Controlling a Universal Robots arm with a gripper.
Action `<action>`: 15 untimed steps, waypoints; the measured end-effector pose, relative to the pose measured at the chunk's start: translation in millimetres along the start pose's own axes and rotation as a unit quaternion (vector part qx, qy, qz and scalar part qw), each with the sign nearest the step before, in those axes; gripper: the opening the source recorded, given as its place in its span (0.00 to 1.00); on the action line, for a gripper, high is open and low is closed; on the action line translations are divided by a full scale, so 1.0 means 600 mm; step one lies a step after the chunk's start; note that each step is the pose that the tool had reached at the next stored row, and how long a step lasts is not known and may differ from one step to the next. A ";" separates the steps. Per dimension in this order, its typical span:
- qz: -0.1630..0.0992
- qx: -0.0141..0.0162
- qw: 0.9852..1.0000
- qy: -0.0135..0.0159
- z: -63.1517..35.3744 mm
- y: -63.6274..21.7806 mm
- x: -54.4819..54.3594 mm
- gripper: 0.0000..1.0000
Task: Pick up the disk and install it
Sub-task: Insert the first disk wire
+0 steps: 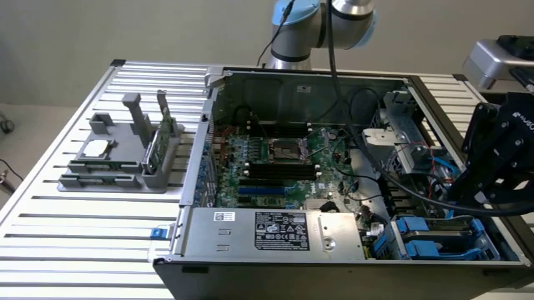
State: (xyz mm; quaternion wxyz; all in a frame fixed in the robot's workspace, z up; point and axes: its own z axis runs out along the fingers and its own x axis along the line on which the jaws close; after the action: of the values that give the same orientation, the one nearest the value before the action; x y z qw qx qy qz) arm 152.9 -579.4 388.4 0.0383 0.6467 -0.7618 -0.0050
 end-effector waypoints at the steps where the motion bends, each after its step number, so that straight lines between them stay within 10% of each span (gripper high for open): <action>1: 0.005 0.000 1.000 0.000 -0.003 0.000 0.000 0.31; 15: 0.088 -0.004 0.996 -0.005 -0.048 0.003 0.003 0.31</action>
State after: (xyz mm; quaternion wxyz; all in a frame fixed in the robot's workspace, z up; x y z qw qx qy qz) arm 152.9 -579.4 417.4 0.0374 0.5773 -0.8156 -0.0083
